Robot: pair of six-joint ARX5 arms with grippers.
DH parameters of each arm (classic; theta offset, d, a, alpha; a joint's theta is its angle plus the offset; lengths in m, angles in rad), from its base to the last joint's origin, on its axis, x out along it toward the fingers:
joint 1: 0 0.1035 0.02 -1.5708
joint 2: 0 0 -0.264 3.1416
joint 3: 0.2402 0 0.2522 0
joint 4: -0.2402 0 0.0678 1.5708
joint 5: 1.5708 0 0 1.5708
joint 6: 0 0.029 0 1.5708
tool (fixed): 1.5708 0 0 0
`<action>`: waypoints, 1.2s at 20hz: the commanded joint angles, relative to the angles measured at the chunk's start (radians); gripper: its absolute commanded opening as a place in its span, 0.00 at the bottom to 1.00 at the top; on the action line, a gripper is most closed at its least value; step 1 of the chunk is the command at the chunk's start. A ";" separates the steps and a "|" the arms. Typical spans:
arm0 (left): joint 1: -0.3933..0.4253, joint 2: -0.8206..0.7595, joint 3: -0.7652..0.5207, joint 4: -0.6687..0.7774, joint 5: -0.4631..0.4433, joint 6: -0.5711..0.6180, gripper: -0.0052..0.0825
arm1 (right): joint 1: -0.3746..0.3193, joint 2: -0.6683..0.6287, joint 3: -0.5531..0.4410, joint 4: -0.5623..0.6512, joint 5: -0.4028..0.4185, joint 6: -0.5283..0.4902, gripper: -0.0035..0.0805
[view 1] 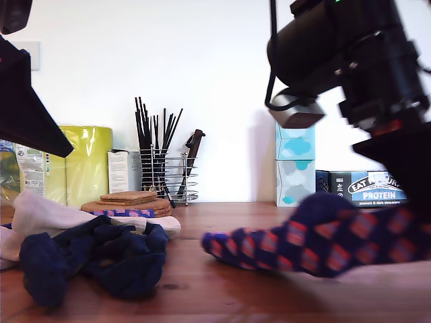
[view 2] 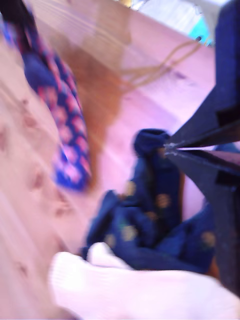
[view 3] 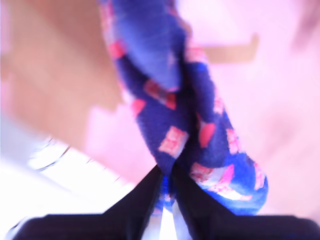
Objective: Pair up the socks based on colour and pattern, by placing each sock on top of its pair
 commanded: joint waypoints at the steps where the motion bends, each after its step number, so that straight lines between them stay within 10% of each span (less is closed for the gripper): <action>1: 0.001 -0.030 0.029 -0.043 -0.012 -0.004 0.04 | 0.000 0.022 -0.014 -0.031 -0.053 0.080 0.03; 15: 0.001 -0.376 0.050 -0.270 -0.122 -0.040 0.04 | 0.212 -0.106 -0.036 0.126 -0.161 0.369 0.03; 20: 0.001 -0.374 0.050 -0.280 -0.122 -0.040 0.04 | 0.259 -0.106 -0.035 0.072 -0.178 0.373 0.59; 24: 0.001 -0.374 0.050 -0.279 -0.122 -0.037 0.04 | 0.270 -0.114 -0.033 0.146 -0.146 0.354 0.70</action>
